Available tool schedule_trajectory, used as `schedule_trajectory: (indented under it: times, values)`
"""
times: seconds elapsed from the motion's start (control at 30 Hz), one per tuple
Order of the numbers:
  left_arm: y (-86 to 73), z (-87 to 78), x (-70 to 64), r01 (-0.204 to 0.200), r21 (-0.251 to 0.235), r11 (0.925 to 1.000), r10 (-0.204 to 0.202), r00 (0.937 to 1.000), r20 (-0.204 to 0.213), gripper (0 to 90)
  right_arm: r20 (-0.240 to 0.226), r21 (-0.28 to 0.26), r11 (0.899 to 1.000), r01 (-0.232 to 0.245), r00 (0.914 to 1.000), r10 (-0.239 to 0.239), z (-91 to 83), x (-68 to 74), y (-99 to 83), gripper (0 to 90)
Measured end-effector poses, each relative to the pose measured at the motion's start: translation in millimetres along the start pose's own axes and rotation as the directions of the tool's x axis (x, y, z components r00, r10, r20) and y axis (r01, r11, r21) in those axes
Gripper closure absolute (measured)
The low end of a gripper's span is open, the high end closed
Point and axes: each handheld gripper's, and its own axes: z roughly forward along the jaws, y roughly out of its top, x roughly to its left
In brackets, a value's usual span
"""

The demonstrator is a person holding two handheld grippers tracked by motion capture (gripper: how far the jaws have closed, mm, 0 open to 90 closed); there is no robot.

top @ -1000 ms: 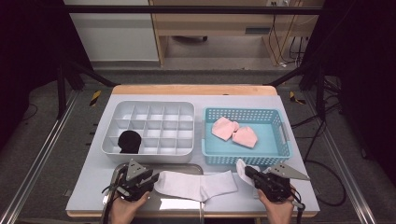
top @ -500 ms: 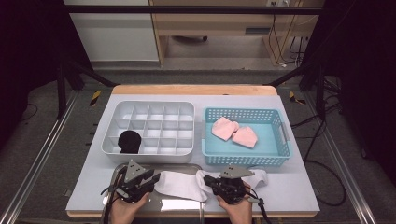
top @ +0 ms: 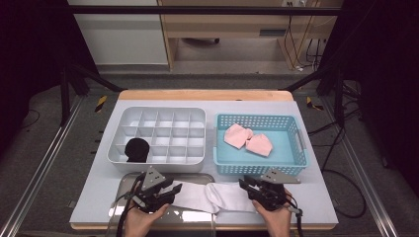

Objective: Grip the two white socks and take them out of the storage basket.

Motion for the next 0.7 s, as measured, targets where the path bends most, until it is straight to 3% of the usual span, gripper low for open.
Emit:
schedule_trajectory:
  times: [0.27,0.47,0.7]
  values:
    - [17.0,23.4,-20.7,-0.030,0.026,0.9992,0.029,0.9990,0.032,58.7,0.142,0.070,0.997,-0.017,0.9898,0.007,-14.6,-28.3,-13.5,65.8]
    - [17.6,48.6,-38.8,-0.049,0.075,0.9960,0.045,0.9970,0.063,58.9,0.185,0.082,0.996,-0.017,0.9828,0.001,-17.7,-38.7,-21.7,61.4]
    - [12.2,76.2,-50.7,-0.063,0.166,0.9841,0.051,0.9957,0.077,61.6,0.207,0.110,0.993,-0.039,0.9782,0.016,-19.7,-47.0,-27.0,61.3]
